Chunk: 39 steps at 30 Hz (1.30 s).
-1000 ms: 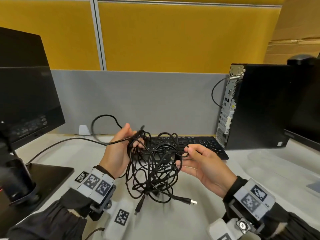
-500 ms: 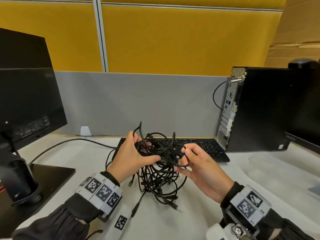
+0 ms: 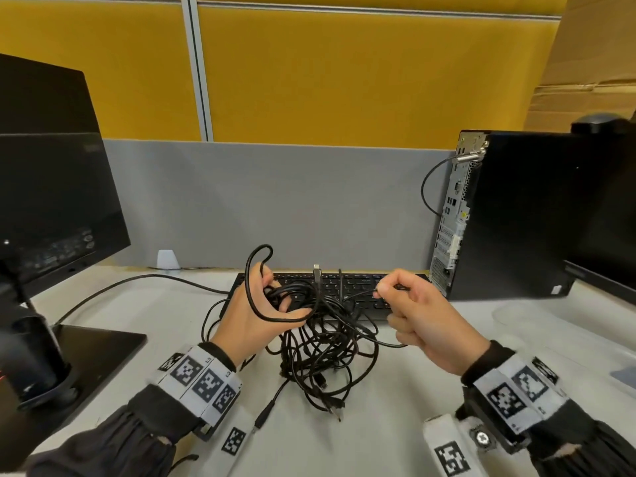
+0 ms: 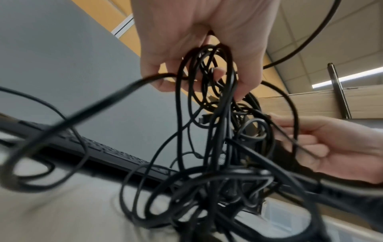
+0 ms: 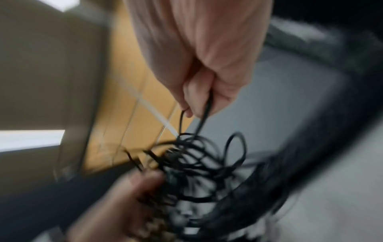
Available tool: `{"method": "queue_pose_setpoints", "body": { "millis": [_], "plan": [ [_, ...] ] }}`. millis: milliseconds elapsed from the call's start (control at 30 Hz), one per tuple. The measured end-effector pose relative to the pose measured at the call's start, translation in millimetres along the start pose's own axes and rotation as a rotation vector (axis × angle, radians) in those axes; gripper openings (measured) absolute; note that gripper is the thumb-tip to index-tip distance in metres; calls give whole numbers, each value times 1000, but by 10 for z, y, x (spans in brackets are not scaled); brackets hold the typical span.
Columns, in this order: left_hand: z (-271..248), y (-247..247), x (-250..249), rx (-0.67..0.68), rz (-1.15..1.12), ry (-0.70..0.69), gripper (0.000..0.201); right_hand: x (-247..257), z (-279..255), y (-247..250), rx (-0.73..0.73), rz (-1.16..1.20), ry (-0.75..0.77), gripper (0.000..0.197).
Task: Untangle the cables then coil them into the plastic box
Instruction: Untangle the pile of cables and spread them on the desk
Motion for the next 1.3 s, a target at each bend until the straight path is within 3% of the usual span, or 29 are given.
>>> {"method": "queue_pose_setpoints", "body": {
  "millis": [67, 200, 300, 467, 567, 700, 833, 933, 1000, 1133, 1233, 1300],
  "plan": [
    [-3, -1, -12, -40, -24, 26, 55, 130, -26, -54, -15, -335, 165, 5],
    [31, 3, -74, -108, 37, 38, 52, 220, -106, -279, 62, -814, 348, 23],
    [76, -31, -50, -106, 54, 84, 50, 259, -131, -304, -58, -1184, 462, 26],
    [134, -63, 36, -120, -20, 156, 35, 306, -137, -426, -252, -1462, 662, 30],
    [128, -79, 155, -78, -42, 224, 43, 295, -89, -411, -338, -1521, 661, 40],
    [83, -130, 172, 66, 117, 232, 52, 223, -36, -379, -383, -1646, 626, 34],
    [12, -187, 247, 161, 135, 299, 67, 236, -29, -292, -297, -1349, 560, 13],
    [-32, -221, 301, 170, 77, 364, 83, 243, 25, -248, -193, -1062, 514, 13],
    [-46, -248, 338, 156, -1, 402, 96, 294, 46, -242, -202, -901, 520, 11],
    [-47, -264, 293, 116, -93, 397, 67, 385, 24, -178, -248, -654, 542, 9],
    [-1, -235, 260, 133, -91, 359, 68, 366, 11, -122, -268, -568, 518, 14],
    [-36, -177, 317, 149, -72, 381, 71, 397, 15, 75, -330, -389, 442, 15]
  ]
}}
Point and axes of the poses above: each hand's wrist, its own z-axis towards the middle knuckle, its own y-axis out of the back of the hand, x = y × z, the point moved 8 cm from there along z, towards the middle knuckle, and after that the axes turned 7 degrees about -y, right-handed, at the moved point
